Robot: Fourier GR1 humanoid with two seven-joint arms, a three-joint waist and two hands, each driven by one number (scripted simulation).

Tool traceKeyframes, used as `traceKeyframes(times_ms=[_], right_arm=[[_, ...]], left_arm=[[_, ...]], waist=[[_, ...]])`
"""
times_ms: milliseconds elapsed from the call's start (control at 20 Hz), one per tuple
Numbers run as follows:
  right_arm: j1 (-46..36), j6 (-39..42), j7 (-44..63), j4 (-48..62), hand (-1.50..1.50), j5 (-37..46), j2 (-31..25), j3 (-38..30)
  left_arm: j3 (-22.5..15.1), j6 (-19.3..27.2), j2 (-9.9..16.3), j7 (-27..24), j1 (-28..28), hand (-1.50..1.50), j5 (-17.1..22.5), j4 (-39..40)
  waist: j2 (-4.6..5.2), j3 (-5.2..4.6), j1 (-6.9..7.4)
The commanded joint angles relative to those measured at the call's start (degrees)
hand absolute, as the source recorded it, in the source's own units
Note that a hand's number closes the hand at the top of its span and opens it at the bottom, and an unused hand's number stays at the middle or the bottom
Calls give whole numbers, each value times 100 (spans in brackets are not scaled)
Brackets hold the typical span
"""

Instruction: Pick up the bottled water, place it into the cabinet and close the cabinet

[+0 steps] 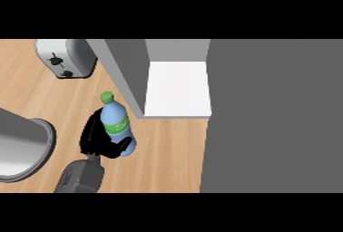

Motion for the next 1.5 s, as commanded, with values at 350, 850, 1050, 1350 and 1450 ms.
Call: traceKeyframes(times_ms=[350,850,1050,1350,1450], right_arm=[[-387,-267,245,49,-150,45,107,160],[-448,-2,-76,462,-150,-234,-72,-173],[-243,-32,84,203,-150,-251,-105,-21],[-321,-24,-22,351,-150,-58,2,263],[-582,59,89,427,-150,-337,-154,-141]], left_arm=[[-1619,2387,-19,423,-868,150,172,-901],[-1462,3245,-15,354,-2577,150,-494,387],[-1572,3602,19,358,-2756,150,-763,597],[-1887,4470,-17,763,-3188,150,-979,666],[-1870,4532,36,734,-3198,150,-1204,830]], waist=[[15,-3,-29],[48,0,-128],[52,-2,-181],[68,1,-320],[99,4,-303]])
